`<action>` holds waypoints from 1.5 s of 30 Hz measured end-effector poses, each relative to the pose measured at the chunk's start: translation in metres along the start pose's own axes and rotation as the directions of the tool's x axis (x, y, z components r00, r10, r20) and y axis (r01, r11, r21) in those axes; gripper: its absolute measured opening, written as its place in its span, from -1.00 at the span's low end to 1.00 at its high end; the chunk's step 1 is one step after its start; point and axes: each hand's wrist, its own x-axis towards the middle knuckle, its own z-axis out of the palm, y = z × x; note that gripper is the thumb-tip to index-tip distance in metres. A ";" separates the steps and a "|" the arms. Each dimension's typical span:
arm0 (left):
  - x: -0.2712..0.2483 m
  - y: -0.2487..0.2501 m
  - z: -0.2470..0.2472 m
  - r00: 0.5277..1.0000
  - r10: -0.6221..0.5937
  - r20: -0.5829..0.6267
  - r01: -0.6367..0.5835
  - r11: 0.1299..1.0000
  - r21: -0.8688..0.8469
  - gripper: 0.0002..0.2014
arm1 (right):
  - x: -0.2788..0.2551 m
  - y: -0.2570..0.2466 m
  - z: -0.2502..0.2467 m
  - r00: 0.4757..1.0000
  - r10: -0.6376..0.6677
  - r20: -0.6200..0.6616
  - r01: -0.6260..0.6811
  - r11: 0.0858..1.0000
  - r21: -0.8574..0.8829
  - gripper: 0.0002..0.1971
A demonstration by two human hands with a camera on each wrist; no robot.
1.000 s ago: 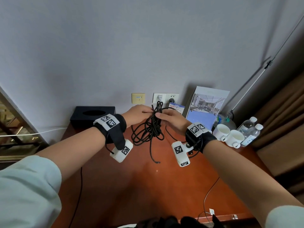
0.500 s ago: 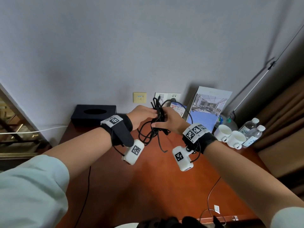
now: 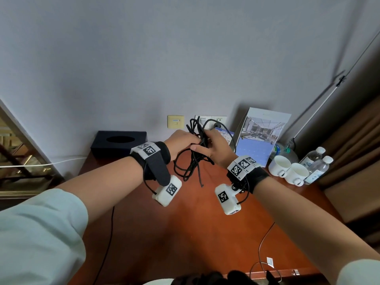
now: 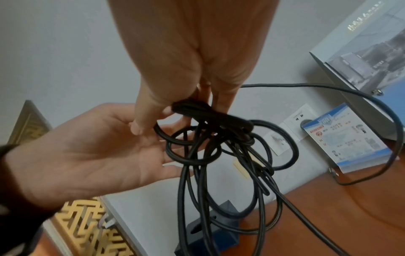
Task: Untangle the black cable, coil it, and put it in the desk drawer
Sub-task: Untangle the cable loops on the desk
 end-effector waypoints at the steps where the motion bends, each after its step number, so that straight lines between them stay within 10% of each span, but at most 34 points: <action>1: -0.001 0.000 0.001 1.000 0.005 0.000 -0.005 1.000 -0.011 -0.75 | 0.001 0.000 -0.001 1.000 -0.004 -0.004 0.003 0.999 -0.039 -0.66; 12: 0.000 0.006 0.011 0.991 -0.073 -0.108 0.061 0.992 -0.109 -0.87 | 0.012 0.006 0.007 0.996 0.084 0.039 -0.090 0.982 0.165 -0.81; 23: -0.012 -0.006 0.002 0.997 -0.062 0.047 0.072 0.966 -0.248 -0.96 | 0.012 0.015 0.009 0.935 0.353 0.038 -0.345 0.876 0.337 -0.80; 37: -0.011 -0.025 -0.032 0.999 0.045 0.028 -0.029 0.910 -0.413 -0.67 | 0.013 0.016 0.002 0.775 0.627 0.072 -0.491 0.528 0.693 -0.78; 41: -0.017 -0.018 -0.039 0.988 -0.027 0.155 0.086 0.919 -0.386 -0.75 | 0.013 0.017 0.007 0.803 0.597 0.001 -0.488 0.656 0.576 -0.71; 45: -0.007 -0.004 -0.036 0.982 -0.118 0.150 0.101 0.988 0.114 -0.69 | 0.008 0.002 0.010 0.885 0.466 0.019 -0.441 0.822 0.361 -0.72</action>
